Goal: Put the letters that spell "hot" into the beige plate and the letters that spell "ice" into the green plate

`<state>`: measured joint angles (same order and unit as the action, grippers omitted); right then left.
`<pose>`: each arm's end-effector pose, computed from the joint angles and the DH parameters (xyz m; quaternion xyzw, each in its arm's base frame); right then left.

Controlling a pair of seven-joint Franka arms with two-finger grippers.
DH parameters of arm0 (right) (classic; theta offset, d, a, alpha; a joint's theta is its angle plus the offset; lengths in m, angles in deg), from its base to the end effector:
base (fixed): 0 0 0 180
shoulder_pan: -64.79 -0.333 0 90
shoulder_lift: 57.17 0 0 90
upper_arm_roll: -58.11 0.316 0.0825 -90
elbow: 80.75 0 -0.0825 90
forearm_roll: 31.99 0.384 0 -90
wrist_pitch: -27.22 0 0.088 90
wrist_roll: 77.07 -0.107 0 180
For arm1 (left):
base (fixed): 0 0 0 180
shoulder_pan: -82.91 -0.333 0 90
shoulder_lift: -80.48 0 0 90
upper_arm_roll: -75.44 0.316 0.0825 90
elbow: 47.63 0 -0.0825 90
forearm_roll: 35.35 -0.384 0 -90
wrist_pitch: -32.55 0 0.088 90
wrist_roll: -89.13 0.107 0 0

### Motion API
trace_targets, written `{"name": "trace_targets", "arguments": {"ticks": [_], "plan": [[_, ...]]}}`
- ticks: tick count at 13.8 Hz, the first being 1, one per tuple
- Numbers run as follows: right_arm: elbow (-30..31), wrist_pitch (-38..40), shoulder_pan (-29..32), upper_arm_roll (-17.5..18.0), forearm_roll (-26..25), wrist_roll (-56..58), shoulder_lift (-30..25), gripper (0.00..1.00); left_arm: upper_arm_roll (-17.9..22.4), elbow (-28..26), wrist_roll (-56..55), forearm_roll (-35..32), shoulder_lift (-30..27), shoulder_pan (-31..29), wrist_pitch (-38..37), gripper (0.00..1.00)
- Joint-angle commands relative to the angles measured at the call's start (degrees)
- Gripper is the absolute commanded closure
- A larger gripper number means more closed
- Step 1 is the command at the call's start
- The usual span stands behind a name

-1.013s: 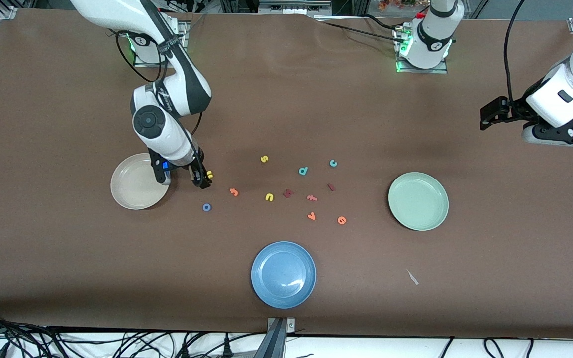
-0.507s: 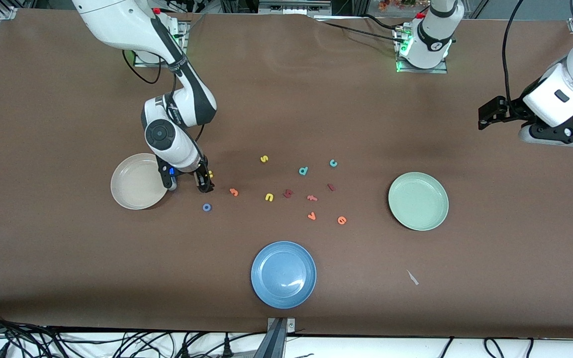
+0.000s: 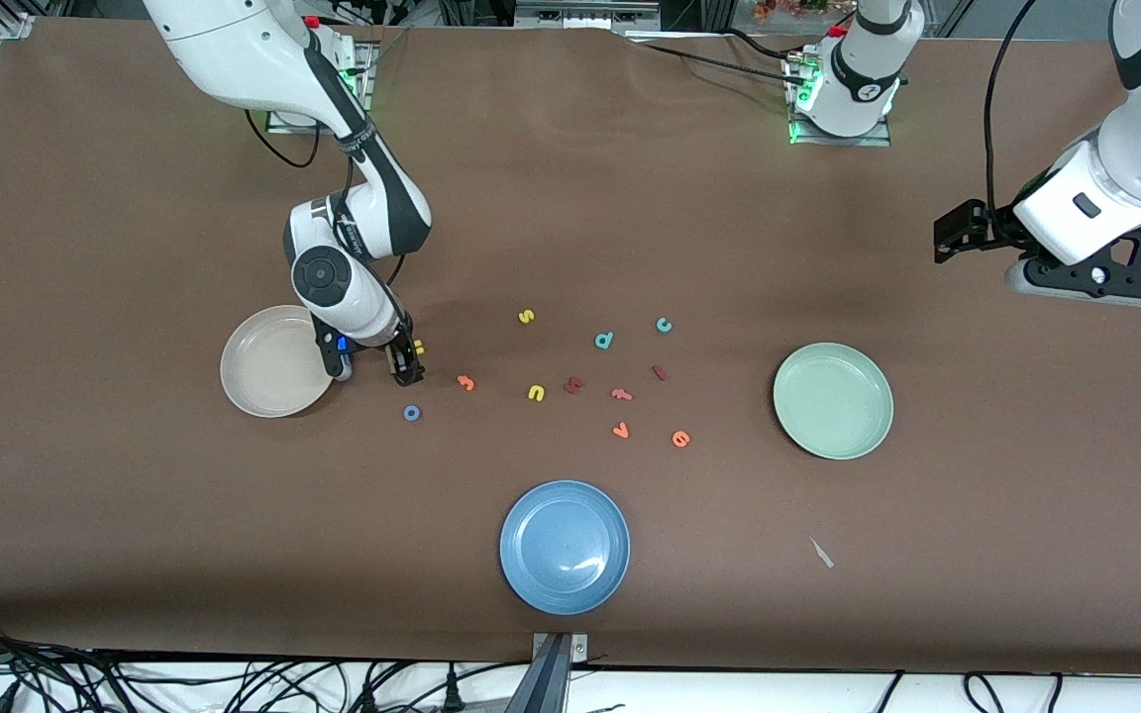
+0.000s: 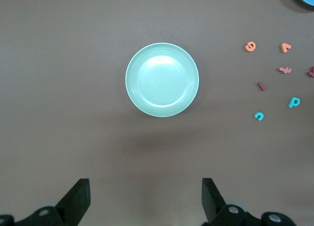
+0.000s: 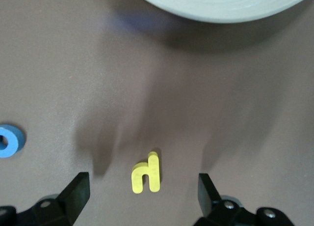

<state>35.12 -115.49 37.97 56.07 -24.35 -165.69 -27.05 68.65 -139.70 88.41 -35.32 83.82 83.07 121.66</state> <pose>0.5403 0.2488 0.1811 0.8194 -0.5717 -0.0403 0.0070 0.5625 -0.0668 0.5738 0.9970 -0.0543 -0.0549 0.0000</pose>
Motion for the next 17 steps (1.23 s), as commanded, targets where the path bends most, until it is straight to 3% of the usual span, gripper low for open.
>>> {"name": "trace_targets", "arguments": {"ticks": [1, 3, 6, 12, 15, 17], "plan": [[0.0, -1.2, 0.0, 0.0, 0.8, 0.1, 0.9, 0.11, -0.1, 3.0, 0.2, -0.8, 1.1, 2.6, -0.8, 0.00], [0.0, -2.0, 0.0, 0.0, 0.9, 0.1, 1.1, 0.17, -0.1, 3.1, 0.3, -0.9, 2.0, 4.1, -0.8, 0.00], [0.0, -2.0, 0.0, 0.0, 0.9, 0.0, 1.2, 0.37, -0.1, 3.2, 0.6, -0.7, 1.9, 4.1, -0.8, 0.00], [-0.1, -2.0, 0.0, 0.0, 0.9, 0.2, 1.4, 0.62, -0.1, 3.2, 0.4, -0.7, 1.8, 4.4, -0.7, 0.00], [-0.2, -2.0, 0.0, 0.0, 0.9, 0.2, 1.6, 0.80, -0.1, 3.2, -0.3, -0.6, 2.5, 5.0, -0.4, 0.00], [-0.3, -2.0, 0.0, 0.0, 0.9, 0.0, 1.6, 1.00, -0.1, 5.1, -0.6, 0.7, 6.2, 6.3, -0.4, 0.00]]}}
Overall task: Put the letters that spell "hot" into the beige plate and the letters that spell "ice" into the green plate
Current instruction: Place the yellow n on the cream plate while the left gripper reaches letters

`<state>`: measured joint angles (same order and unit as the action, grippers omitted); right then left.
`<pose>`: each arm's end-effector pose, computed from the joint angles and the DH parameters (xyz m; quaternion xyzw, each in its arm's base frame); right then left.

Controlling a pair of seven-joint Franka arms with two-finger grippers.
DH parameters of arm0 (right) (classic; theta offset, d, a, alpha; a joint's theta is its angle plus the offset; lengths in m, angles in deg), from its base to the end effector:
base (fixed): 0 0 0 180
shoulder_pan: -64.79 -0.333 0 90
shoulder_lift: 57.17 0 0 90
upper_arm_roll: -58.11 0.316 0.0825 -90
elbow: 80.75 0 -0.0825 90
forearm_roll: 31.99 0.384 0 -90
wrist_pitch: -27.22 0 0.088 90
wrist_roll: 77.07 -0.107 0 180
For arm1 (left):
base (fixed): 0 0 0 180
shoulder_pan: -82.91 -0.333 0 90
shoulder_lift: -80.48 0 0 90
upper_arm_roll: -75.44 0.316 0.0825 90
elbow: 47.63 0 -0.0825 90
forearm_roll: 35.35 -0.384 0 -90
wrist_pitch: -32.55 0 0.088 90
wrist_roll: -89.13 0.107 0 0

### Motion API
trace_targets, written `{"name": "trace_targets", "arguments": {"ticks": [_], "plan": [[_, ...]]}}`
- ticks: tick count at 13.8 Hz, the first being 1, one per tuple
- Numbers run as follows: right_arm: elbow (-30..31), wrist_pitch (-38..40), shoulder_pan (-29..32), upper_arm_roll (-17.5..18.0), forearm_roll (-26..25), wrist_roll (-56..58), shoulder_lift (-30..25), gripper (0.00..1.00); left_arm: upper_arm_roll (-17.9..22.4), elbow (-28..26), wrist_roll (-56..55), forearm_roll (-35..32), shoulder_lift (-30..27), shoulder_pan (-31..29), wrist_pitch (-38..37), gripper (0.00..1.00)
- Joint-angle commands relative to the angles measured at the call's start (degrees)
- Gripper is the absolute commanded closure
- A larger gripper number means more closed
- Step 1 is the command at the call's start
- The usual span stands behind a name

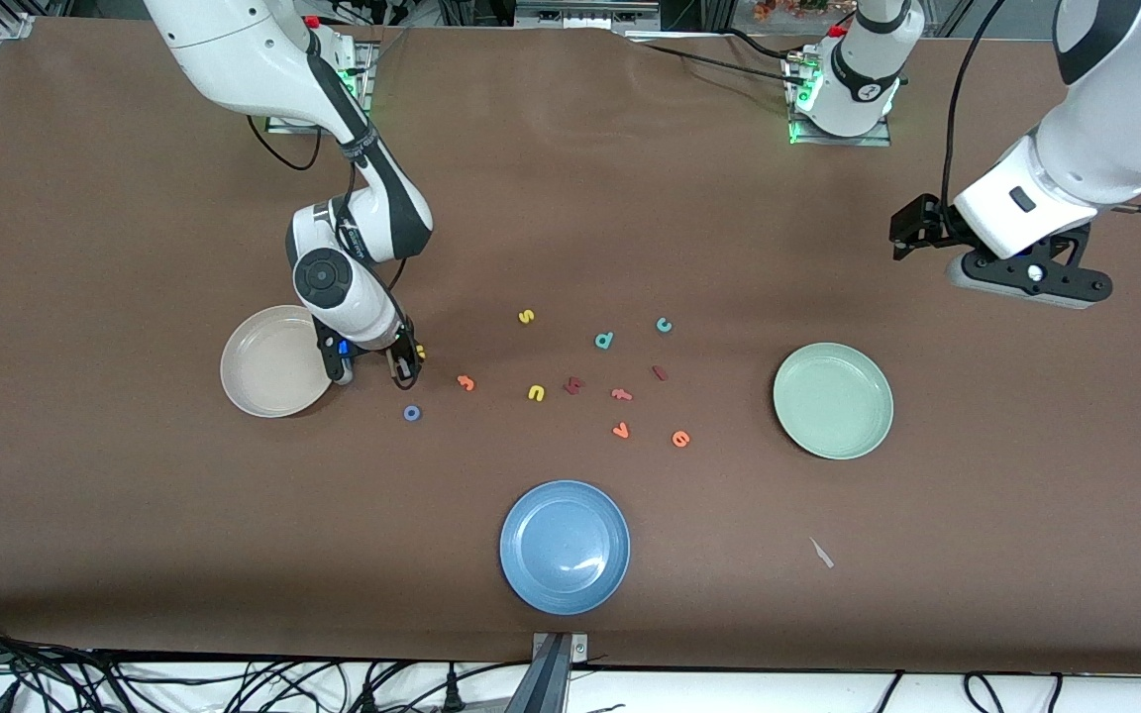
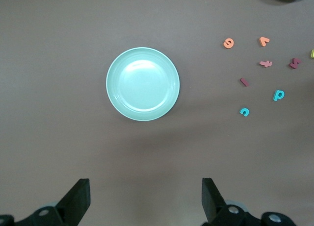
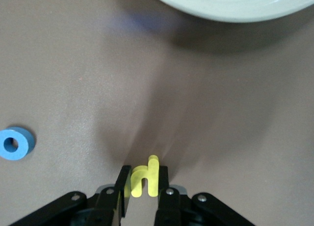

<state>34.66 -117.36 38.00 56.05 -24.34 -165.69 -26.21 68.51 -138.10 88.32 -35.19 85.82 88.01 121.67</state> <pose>0.5448 0.2497 0.1780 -0.8191 0.5727 0.0321 0.0031 0.5646 -0.1176 0.5670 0.9935 -0.0976 -0.0584 0.0005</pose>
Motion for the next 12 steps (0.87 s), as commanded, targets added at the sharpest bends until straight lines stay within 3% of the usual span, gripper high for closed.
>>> {"name": "trace_targets", "arguments": {"ticks": [1, 4, 6, 8, 12], "plan": [[0.1, -0.1, 0.0, 0.0, 0.9, -0.2, 0.8, 1.00, 0.1, 4.2, -0.5, 0.7, 5.4, 1.8, -0.4, 0.00], [-1.8, 0.7, -0.1, 0.0, 0.9, 0.1, 0.3, 1.00, 0.1, 4.2, -0.8, 1.0, 8.7, 5.2, -0.4, 0.00], [-4.3, 7.0, -0.1, -0.1, 0.2, 2.8, -0.6, 1.00, 0.1, 4.3, -6.6, 1.1, 11.3, 8.9, -0.2, 0.00], [-4.8, 15.1, -0.1, -0.8, -0.2, 14.9, -3.6, 1.00, 0.1, 4.7, -10.4, 2.5, 15.5, 10.0, 3.7, 0.00], [-4.4, 27.1, -0.1, -8.4, -0.2, 42.4, -8.9, 1.00, 0.2, 4.7, -11.4, 6.2, 22.4, 11.1, 15.5, 0.00]]}}
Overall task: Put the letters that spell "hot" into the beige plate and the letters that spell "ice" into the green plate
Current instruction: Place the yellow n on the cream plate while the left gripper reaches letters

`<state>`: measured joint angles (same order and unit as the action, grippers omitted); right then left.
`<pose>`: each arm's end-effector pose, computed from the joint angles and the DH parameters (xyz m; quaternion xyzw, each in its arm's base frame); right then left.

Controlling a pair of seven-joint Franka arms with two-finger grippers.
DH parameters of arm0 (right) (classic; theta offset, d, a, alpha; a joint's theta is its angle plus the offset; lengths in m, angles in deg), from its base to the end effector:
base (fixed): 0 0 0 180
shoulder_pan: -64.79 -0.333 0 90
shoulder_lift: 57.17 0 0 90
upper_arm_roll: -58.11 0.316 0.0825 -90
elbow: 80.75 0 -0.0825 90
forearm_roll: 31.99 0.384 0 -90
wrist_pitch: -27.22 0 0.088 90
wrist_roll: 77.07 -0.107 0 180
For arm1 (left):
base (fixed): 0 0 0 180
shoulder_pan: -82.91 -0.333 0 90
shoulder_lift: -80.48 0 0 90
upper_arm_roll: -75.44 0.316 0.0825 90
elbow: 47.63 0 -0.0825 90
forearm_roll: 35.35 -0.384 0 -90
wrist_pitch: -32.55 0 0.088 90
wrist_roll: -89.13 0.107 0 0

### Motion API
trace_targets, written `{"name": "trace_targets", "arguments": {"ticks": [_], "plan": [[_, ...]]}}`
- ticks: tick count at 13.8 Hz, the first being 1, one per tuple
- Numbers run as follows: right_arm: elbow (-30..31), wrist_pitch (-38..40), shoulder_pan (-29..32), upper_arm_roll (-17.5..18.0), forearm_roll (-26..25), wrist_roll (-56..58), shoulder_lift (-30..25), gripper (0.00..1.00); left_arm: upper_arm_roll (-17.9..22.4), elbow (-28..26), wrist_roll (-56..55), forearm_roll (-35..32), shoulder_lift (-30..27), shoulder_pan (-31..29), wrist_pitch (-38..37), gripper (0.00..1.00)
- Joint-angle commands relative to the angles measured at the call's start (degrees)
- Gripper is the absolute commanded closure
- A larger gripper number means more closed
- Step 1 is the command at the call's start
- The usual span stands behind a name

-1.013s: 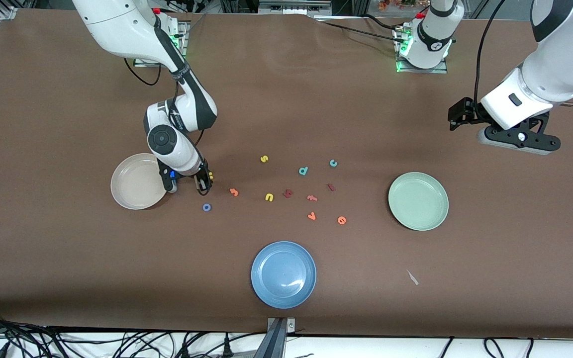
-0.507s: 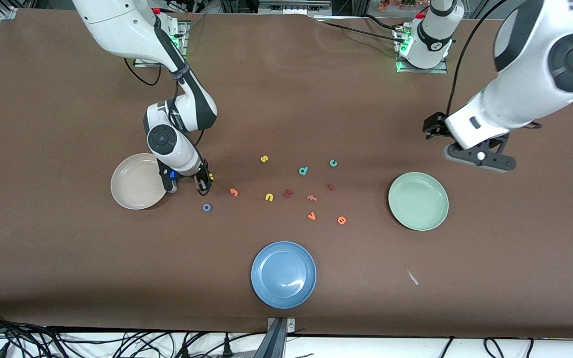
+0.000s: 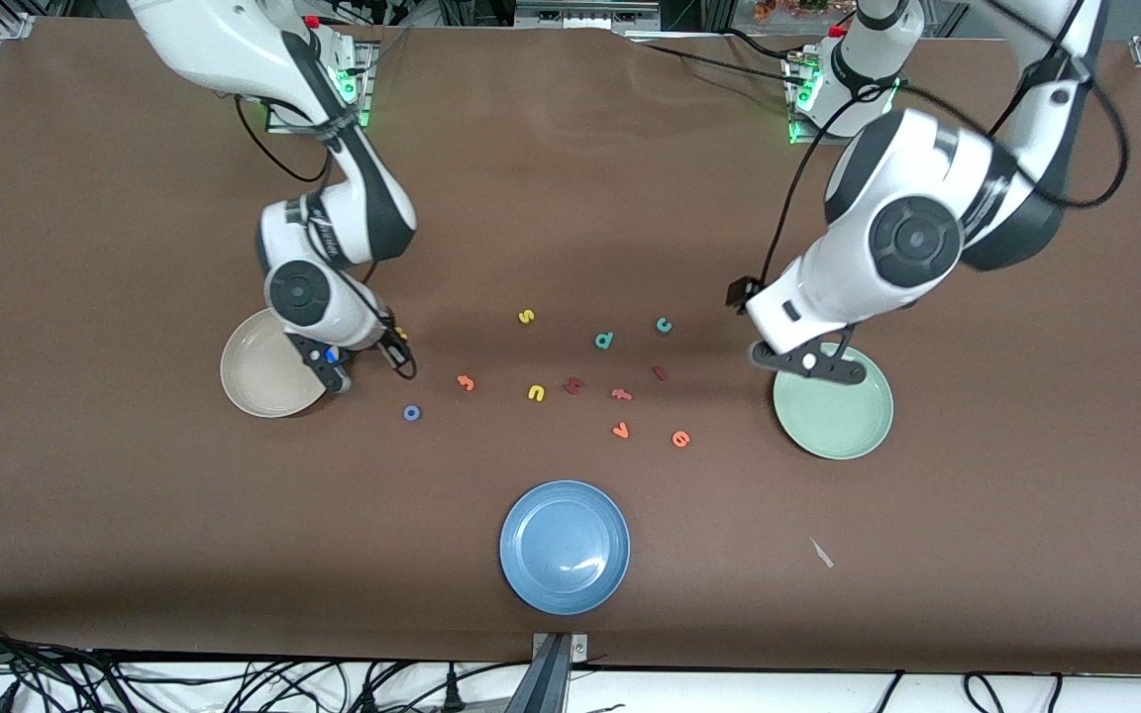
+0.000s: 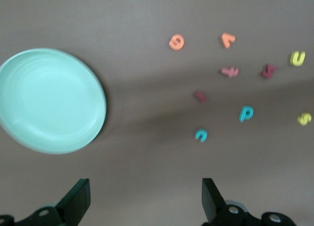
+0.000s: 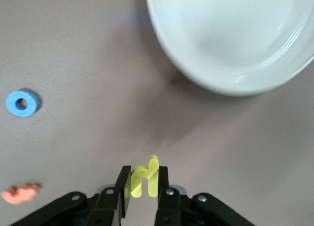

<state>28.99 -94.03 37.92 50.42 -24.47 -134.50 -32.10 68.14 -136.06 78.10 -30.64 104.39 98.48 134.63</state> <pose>0.5640 0.2055 0.2497 0.9254 -0.3605 -0.1045 0.0534 0.6072 -0.2523 0.4004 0.9901 -0.0874 -0.1030 0.0369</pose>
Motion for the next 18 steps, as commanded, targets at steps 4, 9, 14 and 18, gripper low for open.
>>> {"name": "trace_targets", "arguments": {"ticks": [4, 9, 14, 18], "plan": [[2.9, 3.0, 0.0, -7.4, -0.1, 23.8, -3.0, 1.00, 0.7, 4.7, -4.6, 1.1, 11.7, 1.2, 13.4, 0.00], [13.5, -11.9, 0.0, -11.7, -0.3, 40.7, -7.4, 1.00, 1.5, 12.5, -6.1, -4.6, 20.5, 5.8, 16.5, 0.00], [18.7, -18.2, 0.1, -14.5, 0.9, 53.3, -8.3, 0.00, 1.7, 17.3, -5.6, -7.1, 28.0, 6.7, 24.7, 0.00], [11.9, -9.3, 0.0, -14.0, 7.8, 48.8, -7.8, 0.00, 1.9, 17.3, 4.8, -7.1, 29.0, 6.3, 26.5, 0.01]]}}
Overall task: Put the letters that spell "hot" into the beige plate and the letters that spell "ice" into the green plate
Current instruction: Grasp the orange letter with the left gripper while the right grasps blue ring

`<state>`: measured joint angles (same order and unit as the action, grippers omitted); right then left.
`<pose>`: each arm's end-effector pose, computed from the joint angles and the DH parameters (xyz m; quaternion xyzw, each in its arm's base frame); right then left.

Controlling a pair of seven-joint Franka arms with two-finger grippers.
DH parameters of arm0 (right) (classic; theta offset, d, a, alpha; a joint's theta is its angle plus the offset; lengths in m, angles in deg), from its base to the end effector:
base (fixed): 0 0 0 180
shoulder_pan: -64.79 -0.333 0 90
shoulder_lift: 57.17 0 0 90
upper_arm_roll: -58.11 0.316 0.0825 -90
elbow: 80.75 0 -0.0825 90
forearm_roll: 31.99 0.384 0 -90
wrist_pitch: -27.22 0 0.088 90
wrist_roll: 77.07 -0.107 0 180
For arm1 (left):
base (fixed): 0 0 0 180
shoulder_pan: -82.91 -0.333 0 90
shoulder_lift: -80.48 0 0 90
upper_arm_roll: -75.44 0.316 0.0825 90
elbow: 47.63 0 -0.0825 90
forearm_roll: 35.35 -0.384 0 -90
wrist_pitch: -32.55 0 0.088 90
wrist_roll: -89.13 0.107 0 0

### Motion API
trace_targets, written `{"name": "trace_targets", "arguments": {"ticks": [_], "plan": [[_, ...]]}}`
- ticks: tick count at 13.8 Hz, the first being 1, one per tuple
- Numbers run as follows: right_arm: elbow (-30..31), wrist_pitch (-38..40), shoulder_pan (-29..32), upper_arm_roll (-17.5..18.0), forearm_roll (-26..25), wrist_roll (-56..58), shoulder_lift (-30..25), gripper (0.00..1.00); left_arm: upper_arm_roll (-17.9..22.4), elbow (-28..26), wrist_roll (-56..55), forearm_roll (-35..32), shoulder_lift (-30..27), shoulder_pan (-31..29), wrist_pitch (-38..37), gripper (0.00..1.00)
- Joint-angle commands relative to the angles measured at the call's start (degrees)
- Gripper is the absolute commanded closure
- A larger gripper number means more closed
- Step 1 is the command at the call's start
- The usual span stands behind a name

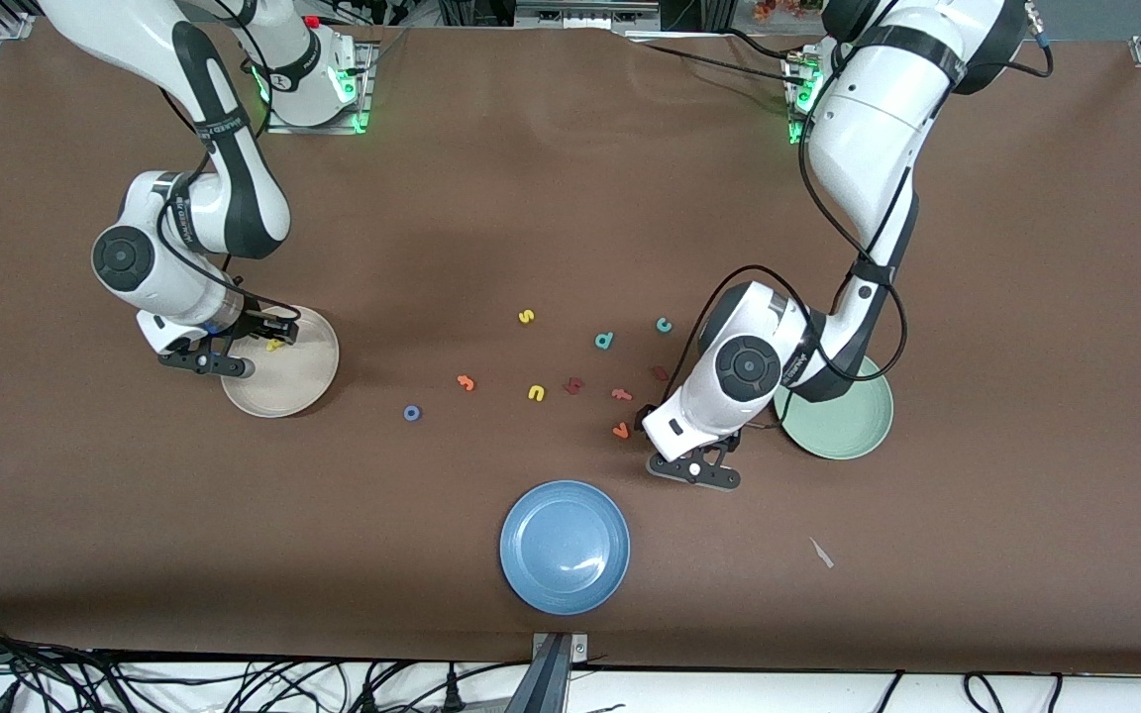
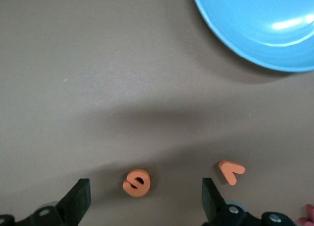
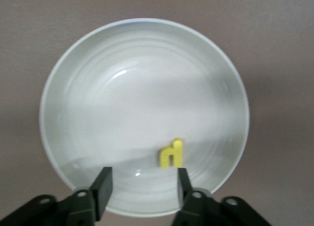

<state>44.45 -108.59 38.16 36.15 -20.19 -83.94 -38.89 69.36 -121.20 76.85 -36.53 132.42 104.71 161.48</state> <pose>0.5457 0.0459 0.2423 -0.9945 0.0911 0.0517 0.0033 0.6766 -0.3345 0.2079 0.9917 -0.1204 0.0189 0.0419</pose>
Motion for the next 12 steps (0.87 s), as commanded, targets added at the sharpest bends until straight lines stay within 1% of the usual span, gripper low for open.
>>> {"name": "trace_targets", "arguments": {"ticks": [1, 2, 4, 5, 6, 8, 9, 12], "plan": [[-5.9, 8.1, -0.5, 0.3, 5.7, -3.4, -0.3, 0.00, 0.6, 2.5, 8.0, -1.1, 1.3, -0.2, -0.3, 0.01], [-8.2, 9.8, -0.5, 0.5, 7.6, -4.5, 0.8, 0.00, 0.6, 2.6, 8.8, -1.2, 2.4, -0.2, 0.8, 0.02], [-9.6, 9.9, -0.7, 1.3, 9.4, -4.8, 1.7, 0.00, 0.8, 1.8, 11.7, -2.1, 2.9, 0.0, 3.5, 0.12], [-10.6, 9.9, -0.8, 2.4, 9.3, -4.7, 2.5, 0.00, 0.8, 1.7, 12.8, -4.3, 2.8, 0.0, 3.5, 0.20], [-11.6, 9.8, -1.0, 3.5, 9.3, -4.7, 3.6, 0.00, 0.7, 1.5, 12.6, -6.1, 2.7, 0.0, 3.4, 0.20], [-15.3, 9.6, -2.1, 4.9, 9.1, -4.7, 6.2, 0.00, 0.7, 0.0, 12.9, -6.0, 2.4, -0.3, 3.2, 0.20], [-17.9, 9.9, -3.2, 5.1, 9.0, -4.6, 8.0, 0.00, 0.7, -0.5, 12.5, -5.9, 2.1, -0.3, 3.2, 0.20], [-22.6, 9.5, -5.3, 5.1, 8.5, -5.5, 12.7, 0.00, 0.5, -1.1, 12.3, -5.8, 1.9, -0.1, 2.3, 0.23]]}}
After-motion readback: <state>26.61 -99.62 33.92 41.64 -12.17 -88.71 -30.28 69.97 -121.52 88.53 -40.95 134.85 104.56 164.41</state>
